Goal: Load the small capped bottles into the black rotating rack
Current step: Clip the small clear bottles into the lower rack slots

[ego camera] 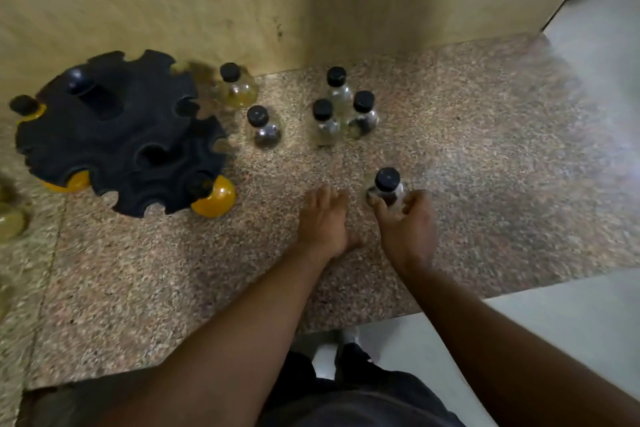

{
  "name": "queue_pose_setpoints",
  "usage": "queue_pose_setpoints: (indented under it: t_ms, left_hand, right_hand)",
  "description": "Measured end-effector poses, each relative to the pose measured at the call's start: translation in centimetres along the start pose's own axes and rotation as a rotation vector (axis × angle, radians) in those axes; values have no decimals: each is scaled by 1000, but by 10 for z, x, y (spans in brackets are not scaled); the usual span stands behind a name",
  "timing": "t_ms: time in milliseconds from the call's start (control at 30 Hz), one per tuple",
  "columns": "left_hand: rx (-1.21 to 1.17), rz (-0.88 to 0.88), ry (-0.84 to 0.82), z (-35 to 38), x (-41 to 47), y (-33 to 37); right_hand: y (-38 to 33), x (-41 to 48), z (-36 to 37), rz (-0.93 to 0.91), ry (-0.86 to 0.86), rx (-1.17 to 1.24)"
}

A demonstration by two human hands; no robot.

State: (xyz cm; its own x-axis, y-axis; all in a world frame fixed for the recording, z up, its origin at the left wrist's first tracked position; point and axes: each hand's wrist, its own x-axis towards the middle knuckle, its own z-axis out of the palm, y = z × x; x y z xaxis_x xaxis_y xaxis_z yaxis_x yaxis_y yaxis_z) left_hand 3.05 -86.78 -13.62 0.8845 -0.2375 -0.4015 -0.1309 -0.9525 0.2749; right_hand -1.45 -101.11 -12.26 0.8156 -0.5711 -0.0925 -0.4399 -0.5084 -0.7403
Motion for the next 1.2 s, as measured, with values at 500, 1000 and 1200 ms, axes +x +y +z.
queue_pose_setpoints:
  t_ms: [500,1000,1200]
  left_hand:
    - [-89,-22,87,-11,6,-7]
    - [-2048,-776,754,-58,-6,-88]
    - [-2086,-866,745,-56,-34,-127]
  right_hand:
    - [-11,47,-5,-155,-188,80]
    - [-109,16,69,-523,-414,4]
    - [-147,-20,108,-669,-596,-72]
